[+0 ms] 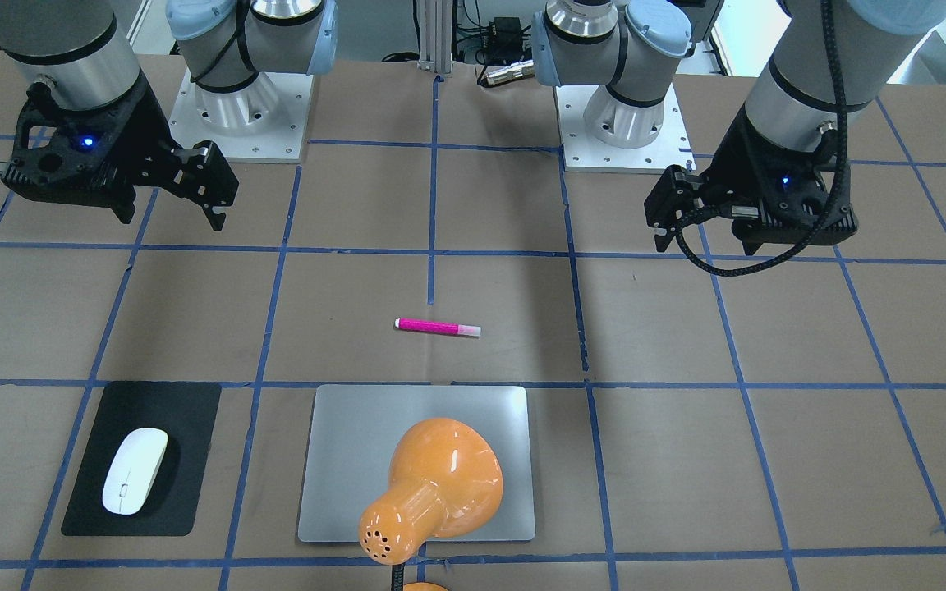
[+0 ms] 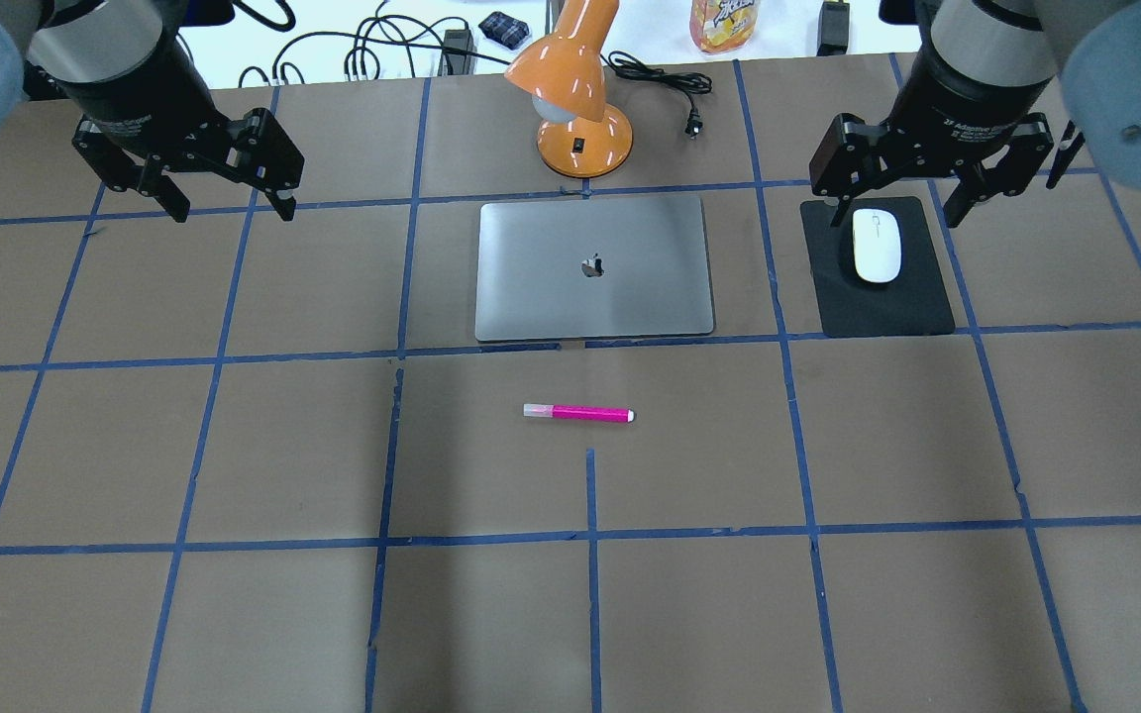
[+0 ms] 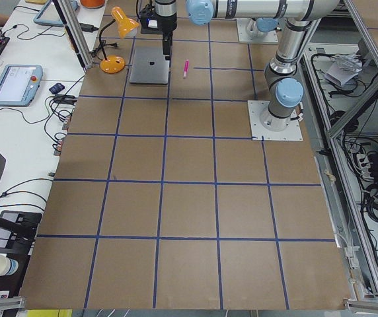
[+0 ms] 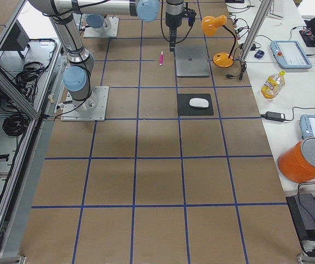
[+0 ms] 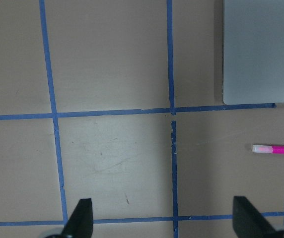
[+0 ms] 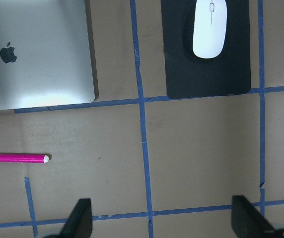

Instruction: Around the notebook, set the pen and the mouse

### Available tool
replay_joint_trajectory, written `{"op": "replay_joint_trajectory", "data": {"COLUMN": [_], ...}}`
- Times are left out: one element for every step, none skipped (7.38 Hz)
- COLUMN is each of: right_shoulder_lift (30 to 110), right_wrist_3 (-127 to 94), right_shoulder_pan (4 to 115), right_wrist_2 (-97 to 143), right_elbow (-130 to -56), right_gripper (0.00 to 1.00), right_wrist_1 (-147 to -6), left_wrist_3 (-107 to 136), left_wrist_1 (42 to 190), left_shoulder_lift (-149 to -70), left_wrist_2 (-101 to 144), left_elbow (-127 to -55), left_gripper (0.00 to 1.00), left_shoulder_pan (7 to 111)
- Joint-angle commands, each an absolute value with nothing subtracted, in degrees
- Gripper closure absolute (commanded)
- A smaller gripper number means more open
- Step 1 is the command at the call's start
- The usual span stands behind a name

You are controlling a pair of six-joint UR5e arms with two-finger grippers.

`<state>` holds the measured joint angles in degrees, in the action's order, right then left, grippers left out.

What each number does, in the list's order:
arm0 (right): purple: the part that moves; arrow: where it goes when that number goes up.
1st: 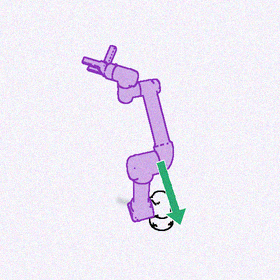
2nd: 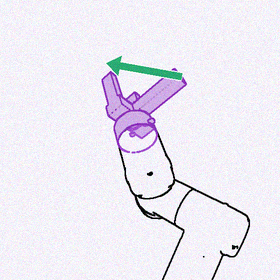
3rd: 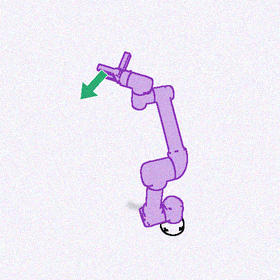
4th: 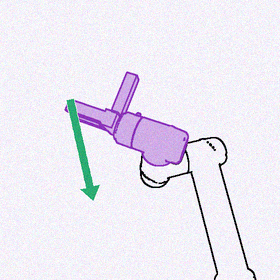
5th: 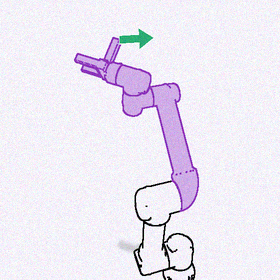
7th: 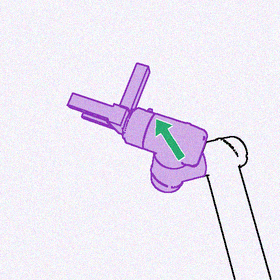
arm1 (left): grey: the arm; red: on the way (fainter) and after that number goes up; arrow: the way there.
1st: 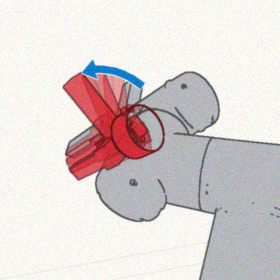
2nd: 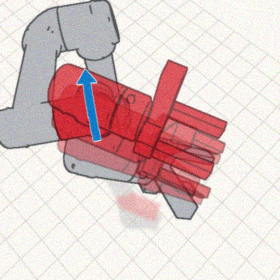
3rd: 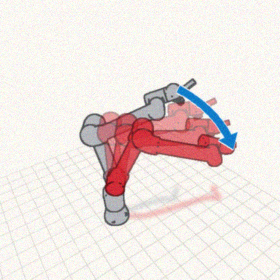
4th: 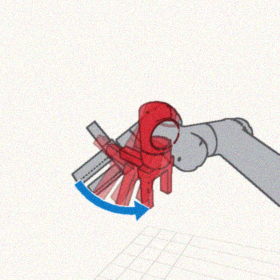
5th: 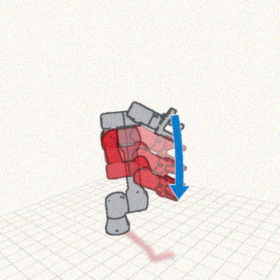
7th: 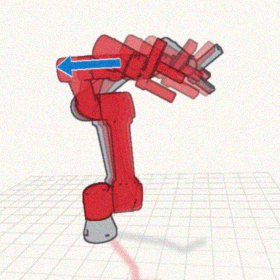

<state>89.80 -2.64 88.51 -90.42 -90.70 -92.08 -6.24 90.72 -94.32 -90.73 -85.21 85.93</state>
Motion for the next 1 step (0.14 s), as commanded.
{"op": "replay_joint_trajectory", "data": {"right_shoulder_lift": [89.7], "right_wrist_3": [-2.6], "right_shoulder_pan": [88.5], "right_wrist_2": [-90.4], "right_elbow": [-90.7], "right_gripper": [0.0], "right_wrist_1": [-92.1], "left_wrist_3": [-6.4], "left_wrist_1": [90.6], "left_shoulder_lift": [-93.9], "left_wrist_2": [-90.6], "left_elbow": [-85.3], "left_gripper": [0.0], "left_shoulder_pan": [86.0]}}
